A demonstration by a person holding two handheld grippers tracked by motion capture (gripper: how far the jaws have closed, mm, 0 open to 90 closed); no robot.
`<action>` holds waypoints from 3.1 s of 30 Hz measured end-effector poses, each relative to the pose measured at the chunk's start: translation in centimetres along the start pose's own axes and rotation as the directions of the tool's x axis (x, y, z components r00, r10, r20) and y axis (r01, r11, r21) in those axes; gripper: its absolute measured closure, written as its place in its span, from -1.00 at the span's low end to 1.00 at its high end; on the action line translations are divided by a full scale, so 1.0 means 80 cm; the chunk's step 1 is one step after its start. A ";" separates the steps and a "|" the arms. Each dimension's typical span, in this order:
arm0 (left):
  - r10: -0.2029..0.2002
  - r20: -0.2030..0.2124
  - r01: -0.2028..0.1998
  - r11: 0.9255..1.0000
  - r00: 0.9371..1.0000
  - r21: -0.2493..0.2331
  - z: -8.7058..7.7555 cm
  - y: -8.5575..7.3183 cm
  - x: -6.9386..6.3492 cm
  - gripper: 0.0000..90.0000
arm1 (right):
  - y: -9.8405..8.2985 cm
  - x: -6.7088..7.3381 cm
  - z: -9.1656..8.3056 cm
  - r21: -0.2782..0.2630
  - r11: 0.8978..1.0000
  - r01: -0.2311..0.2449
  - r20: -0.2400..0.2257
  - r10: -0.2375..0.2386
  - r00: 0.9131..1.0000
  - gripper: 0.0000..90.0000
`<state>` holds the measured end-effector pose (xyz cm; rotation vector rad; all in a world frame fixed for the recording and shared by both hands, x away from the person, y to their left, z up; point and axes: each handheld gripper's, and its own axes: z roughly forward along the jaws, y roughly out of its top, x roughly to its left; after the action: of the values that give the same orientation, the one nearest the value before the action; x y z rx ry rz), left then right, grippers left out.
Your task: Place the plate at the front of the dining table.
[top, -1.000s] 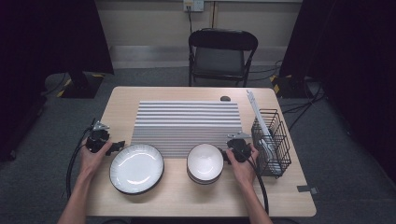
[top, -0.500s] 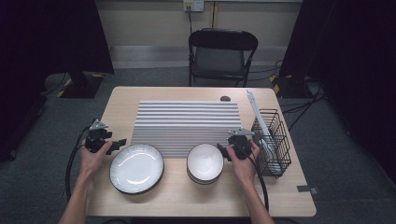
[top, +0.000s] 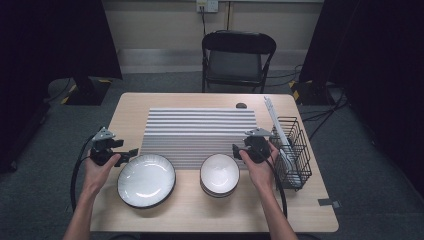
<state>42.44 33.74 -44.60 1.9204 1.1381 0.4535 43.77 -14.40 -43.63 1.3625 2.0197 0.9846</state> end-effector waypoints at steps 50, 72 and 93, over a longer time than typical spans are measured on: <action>0.017 0.100 -0.014 0.999 0.995 -0.033 -0.010 -0.003 -0.001 -0.34 | 0.127 0.180 -0.005 -0.126 0.985 0.122 -0.409 -0.163 0.898 -0.10; 0.006 0.101 -0.004 1.000 0.995 -0.014 -0.017 -0.011 0.003 -0.17 | 0.116 0.249 0.028 -0.076 0.980 0.187 -0.524 -0.198 0.828 0.11; -0.020 0.125 0.019 1.000 0.992 0.012 -0.019 -0.028 0.011 -0.02 | 0.090 0.294 0.060 -0.006 0.971 0.238 -0.567 -0.199 0.800 0.27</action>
<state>40.68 35.72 -45.57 1.9170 1.0788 0.3129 42.72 10.53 -41.19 0.8882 2.5905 1.3361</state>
